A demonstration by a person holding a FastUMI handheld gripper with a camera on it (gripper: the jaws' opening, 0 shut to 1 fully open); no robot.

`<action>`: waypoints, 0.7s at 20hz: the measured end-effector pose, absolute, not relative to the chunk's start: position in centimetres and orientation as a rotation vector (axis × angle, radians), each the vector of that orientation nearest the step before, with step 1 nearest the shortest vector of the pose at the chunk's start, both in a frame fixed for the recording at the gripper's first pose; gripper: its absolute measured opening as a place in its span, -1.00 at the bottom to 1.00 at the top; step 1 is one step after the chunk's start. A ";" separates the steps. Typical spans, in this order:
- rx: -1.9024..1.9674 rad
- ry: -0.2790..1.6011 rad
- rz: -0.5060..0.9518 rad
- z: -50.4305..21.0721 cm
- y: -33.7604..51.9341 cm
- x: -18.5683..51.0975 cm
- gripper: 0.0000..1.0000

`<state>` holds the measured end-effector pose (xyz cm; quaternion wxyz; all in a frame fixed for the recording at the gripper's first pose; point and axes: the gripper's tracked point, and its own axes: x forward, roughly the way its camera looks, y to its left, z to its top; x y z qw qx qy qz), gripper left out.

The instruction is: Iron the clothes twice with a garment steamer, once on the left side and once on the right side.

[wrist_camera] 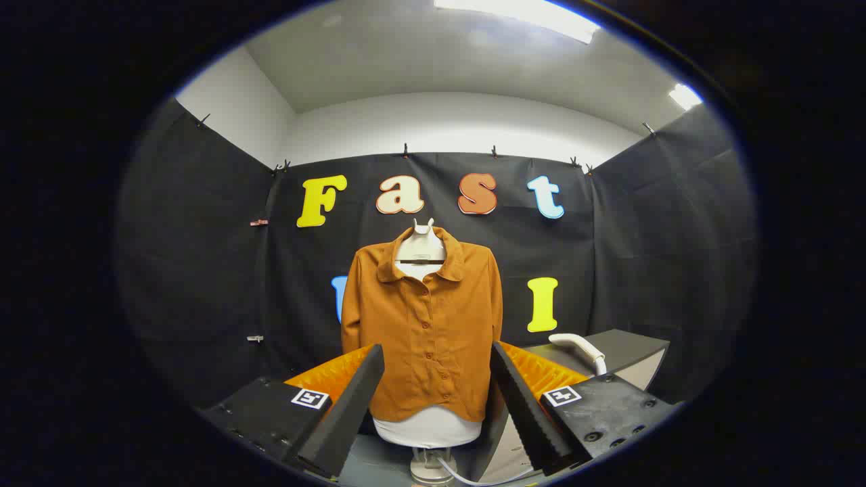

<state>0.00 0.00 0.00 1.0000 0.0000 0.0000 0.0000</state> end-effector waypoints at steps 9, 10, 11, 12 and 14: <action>-0.007 0.000 0.010 0.1 0.1 0.1 0.98; -0.010 -0.001 0.014 0.2 0.3 0.2 0.98; -0.013 0.000 0.016 0.1 0.4 0.2 0.98; -0.018 0.001 0.016 0.1 0.4 0.3 0.98; -0.015 0.004 0.019 -0.1 0.4 0.4 0.98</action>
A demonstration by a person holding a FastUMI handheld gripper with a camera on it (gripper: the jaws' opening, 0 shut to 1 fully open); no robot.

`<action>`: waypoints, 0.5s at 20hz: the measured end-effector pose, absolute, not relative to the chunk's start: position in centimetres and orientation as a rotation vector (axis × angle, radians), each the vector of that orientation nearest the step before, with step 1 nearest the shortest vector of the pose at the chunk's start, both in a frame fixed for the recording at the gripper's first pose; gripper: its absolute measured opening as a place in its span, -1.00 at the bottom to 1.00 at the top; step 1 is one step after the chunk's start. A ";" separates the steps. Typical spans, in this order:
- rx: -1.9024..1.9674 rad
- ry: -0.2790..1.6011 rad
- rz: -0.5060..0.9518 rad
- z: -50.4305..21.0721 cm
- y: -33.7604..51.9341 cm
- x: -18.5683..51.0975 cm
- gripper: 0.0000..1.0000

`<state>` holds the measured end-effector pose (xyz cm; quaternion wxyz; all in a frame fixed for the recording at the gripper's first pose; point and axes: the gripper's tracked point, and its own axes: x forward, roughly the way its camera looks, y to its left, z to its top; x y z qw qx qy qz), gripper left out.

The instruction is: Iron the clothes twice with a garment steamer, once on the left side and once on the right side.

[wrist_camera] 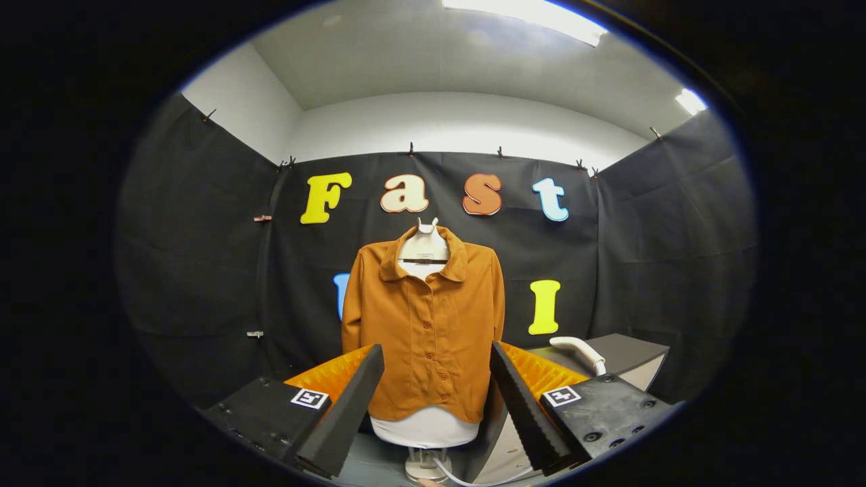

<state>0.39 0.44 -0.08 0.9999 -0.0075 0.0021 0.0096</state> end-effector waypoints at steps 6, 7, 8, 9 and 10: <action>-0.011 0.004 0.026 -0.1 0.8 0.8 0.98; -0.010 0.004 0.024 -0.1 0.7 0.8 0.98; -0.009 0.005 0.022 -0.1 0.7 0.8 0.98; -0.009 0.007 0.020 -0.2 0.8 0.9 0.98; -0.009 0.008 0.017 -0.2 0.8 0.9 0.98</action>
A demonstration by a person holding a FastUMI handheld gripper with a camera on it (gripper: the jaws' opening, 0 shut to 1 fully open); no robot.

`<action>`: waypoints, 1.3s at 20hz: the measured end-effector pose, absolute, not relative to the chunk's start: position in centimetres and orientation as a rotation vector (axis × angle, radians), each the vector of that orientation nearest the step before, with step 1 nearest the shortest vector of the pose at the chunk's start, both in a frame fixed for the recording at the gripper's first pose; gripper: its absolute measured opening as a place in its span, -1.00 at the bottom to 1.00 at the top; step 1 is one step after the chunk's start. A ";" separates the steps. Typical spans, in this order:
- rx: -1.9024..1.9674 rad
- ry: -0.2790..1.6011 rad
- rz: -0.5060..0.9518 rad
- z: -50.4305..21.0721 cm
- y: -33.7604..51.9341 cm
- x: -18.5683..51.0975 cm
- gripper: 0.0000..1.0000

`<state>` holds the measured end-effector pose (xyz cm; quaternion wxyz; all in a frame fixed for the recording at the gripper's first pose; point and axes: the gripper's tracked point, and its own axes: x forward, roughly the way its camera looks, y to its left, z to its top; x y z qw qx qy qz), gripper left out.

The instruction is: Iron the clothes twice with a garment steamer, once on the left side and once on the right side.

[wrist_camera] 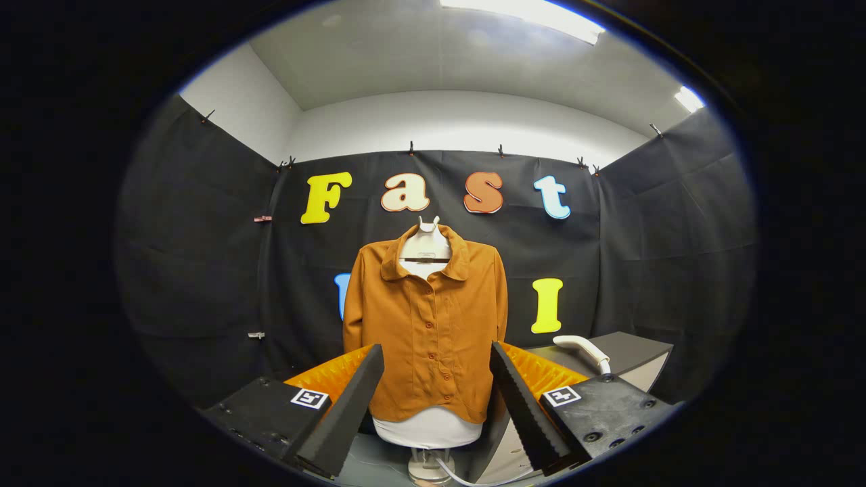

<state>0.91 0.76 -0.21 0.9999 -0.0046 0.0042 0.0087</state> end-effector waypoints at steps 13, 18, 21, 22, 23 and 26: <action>-0.021 0.017 -0.037 -1.0 2.2 1.9 0.98; -0.017 0.031 -0.114 -2.0 2.4 2.0 0.98; -0.021 0.042 -0.150 -2.4 2.3 2.3 0.98; -0.024 0.051 -0.161 -2.7 2.1 2.6 0.98; -0.025 0.055 -0.172 -2.9 1.8 2.9 0.98; -0.033 0.060 -0.197 -3.3 0.3 4.5 0.98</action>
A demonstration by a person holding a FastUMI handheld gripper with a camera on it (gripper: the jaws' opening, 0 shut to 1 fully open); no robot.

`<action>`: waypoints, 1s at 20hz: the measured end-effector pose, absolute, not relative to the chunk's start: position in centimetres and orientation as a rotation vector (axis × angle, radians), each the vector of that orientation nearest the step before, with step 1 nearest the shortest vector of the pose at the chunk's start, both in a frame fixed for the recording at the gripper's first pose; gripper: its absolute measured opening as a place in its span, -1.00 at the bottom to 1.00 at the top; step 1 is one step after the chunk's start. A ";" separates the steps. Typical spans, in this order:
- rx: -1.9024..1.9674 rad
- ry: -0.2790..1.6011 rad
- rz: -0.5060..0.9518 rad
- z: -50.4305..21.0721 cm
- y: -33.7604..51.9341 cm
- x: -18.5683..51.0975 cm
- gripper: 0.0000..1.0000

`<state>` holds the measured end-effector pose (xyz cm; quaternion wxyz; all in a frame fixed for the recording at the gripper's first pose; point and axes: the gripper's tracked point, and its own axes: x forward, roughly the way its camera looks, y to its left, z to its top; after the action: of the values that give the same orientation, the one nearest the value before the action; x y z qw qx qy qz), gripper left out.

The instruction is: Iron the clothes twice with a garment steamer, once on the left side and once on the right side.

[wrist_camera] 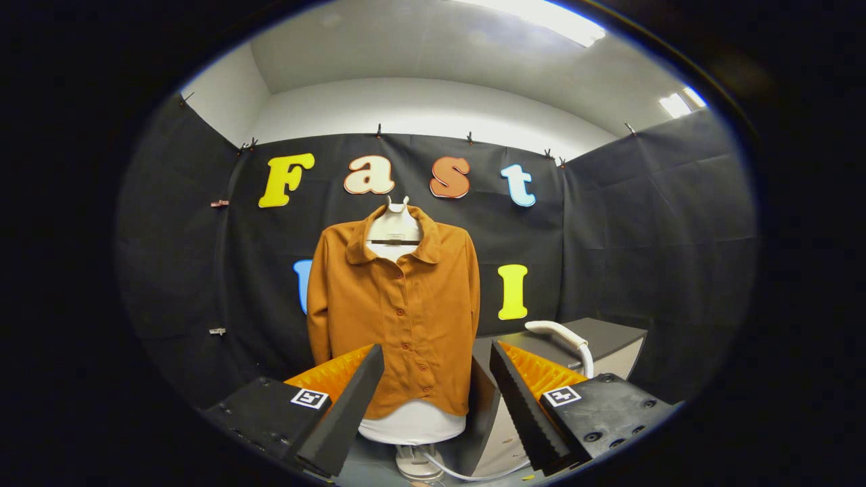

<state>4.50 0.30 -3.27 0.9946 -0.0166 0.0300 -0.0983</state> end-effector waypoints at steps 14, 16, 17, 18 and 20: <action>-0.063 0.033 -0.218 -3.4 -17.1 19.6 0.96; -0.054 0.056 -0.246 -4.3 -20.7 21.4 0.95; -0.049 0.074 -0.263 -4.7 -22.4 22.1 0.95; -0.048 0.095 -0.281 -5.4 -24.2 22.8 0.95; -0.048 0.140 -0.321 -6.7 -27.8 23.9 0.96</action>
<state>23.89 -27.80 -6.72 0.9844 -0.0237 0.0698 -0.1596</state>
